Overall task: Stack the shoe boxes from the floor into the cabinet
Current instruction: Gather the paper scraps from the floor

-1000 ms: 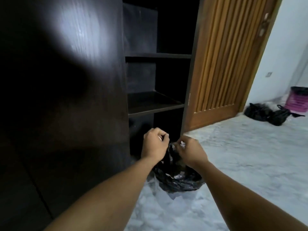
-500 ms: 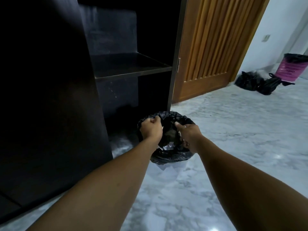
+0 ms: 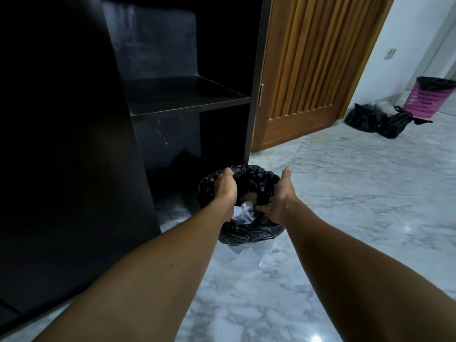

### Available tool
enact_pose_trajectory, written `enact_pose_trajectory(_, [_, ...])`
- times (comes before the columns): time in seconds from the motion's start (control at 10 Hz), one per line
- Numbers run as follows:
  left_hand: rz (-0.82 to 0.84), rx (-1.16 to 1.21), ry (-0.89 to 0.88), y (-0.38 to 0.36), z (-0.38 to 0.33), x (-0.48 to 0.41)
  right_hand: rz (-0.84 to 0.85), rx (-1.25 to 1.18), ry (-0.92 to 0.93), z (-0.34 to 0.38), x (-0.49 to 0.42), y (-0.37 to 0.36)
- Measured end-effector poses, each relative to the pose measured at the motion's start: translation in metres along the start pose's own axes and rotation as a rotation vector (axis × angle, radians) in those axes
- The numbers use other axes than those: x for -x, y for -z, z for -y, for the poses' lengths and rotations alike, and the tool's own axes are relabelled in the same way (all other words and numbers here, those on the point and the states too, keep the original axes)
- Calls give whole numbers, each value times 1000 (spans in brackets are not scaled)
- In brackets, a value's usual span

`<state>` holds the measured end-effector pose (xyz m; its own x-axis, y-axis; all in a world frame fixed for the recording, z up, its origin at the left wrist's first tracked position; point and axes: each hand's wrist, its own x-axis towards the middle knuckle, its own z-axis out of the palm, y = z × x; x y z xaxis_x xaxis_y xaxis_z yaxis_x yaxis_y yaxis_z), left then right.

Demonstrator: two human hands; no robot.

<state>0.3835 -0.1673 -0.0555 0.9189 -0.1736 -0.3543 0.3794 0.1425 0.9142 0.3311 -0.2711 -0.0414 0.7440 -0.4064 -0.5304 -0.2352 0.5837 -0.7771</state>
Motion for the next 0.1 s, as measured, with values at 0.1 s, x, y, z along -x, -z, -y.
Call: enact_pose_trajectory(0.1, [-23, -63, -63, 1, 0, 3, -38, 87, 11, 0, 7, 0])
